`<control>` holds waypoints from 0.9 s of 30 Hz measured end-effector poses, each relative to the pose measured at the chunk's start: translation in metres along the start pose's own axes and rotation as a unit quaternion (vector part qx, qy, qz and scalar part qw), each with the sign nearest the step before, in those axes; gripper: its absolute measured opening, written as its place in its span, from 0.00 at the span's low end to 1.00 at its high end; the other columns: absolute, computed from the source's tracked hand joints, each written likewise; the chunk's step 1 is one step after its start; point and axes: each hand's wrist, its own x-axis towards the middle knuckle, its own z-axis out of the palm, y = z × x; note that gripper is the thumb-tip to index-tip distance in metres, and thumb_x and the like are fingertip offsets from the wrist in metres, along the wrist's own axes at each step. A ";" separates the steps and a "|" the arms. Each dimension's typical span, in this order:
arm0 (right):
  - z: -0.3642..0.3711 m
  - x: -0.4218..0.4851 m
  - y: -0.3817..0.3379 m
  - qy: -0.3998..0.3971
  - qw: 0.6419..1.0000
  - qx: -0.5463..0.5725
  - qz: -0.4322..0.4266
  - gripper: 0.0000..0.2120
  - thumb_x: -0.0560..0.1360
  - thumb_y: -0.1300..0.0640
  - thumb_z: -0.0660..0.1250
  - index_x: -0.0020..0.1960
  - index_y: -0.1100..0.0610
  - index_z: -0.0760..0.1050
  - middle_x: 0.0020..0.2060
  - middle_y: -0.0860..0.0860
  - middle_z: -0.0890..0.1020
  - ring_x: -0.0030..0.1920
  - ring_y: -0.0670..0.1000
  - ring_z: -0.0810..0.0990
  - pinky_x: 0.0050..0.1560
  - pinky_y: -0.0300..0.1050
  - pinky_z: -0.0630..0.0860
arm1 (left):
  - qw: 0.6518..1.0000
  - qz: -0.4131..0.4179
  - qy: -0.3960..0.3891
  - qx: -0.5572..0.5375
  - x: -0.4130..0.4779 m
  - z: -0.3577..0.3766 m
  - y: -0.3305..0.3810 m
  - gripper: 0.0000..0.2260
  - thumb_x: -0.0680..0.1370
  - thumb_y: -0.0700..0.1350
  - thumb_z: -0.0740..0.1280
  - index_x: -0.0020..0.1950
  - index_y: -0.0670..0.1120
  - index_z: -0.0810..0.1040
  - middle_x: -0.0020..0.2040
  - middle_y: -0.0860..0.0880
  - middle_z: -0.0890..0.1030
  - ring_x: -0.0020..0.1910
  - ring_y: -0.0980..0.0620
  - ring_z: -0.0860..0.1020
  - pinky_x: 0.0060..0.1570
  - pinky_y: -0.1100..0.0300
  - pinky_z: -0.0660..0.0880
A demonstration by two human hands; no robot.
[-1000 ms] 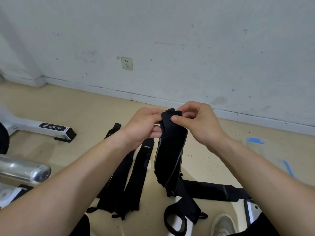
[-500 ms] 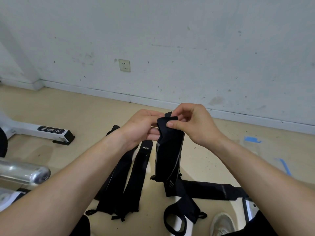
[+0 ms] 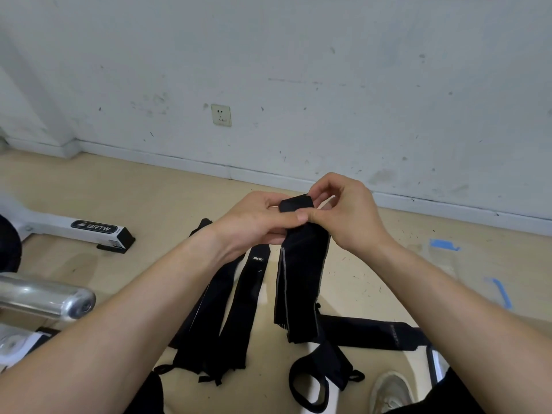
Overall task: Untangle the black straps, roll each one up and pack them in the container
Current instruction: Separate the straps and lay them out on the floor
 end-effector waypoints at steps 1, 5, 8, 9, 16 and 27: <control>0.000 0.000 0.001 0.009 1.000 -0.006 0.000 0.15 0.64 0.56 0.83 0.41 0.49 0.77 0.36 0.44 0.80 0.28 0.42 0.72 0.32 0.34 0.69 | 1.000 0.004 0.010 0.008 0.001 0.001 -0.002 0.13 0.79 0.43 0.73 0.63 0.45 0.83 0.30 0.54 0.81 0.32 0.59 0.79 0.43 0.65 0.78; 0.007 -0.003 0.007 0.009 0.998 0.023 0.054 0.16 0.72 0.48 0.78 0.53 0.50 0.75 0.42 0.44 0.77 0.35 0.43 0.74 0.39 0.36 0.72 | 0.999 0.009 0.049 -0.014 0.002 -0.002 -0.006 0.12 0.79 0.37 0.71 0.61 0.47 0.83 0.43 0.50 0.87 0.44 0.52 0.86 0.53 0.55 0.81; 0.009 -0.007 0.011 -0.114 0.978 0.126 0.118 0.12 0.82 0.45 0.64 0.53 0.54 0.79 0.42 0.43 0.82 0.42 0.43 0.81 0.47 0.38 0.77 | 0.993 0.024 0.096 -0.060 0.003 -0.006 -0.006 0.11 0.79 0.35 0.70 0.60 0.44 0.83 0.49 0.45 0.88 0.46 0.48 0.86 0.48 0.58 0.83; 0.011 -0.010 0.013 -0.151 0.971 0.140 0.123 0.15 0.83 0.46 0.63 0.53 0.56 0.80 0.43 0.46 0.84 0.44 0.45 0.82 0.49 0.41 0.77 | 0.990 0.031 0.114 -0.073 0.003 -0.007 -0.005 0.11 0.79 0.35 0.70 0.60 0.43 0.82 0.48 0.46 0.88 0.44 0.50 0.86 0.44 0.60 0.82; 0.034 -0.018 0.007 -0.085 0.972 0.173 0.136 0.14 0.82 0.50 0.66 0.57 0.60 0.80 0.51 0.56 0.87 0.52 0.56 0.86 0.58 0.55 0.81 | 0.969 0.071 0.169 -0.166 -0.001 0.006 -0.016 0.11 0.81 0.39 0.69 0.62 0.38 0.81 0.53 0.39 0.86 0.52 0.43 0.85 0.56 0.50 0.82; 0.056 -0.006 -0.013 0.001 0.926 0.322 0.195 0.08 0.83 0.60 0.63 0.60 0.61 0.77 0.54 0.57 0.85 0.53 0.56 0.86 0.54 0.51 0.83 | 0.987 0.008 0.083 -0.136 -0.024 0.015 -0.054 0.22 0.83 0.62 0.60 0.69 0.49 0.79 0.63 0.49 0.84 0.64 0.51 0.82 0.69 0.52 0.74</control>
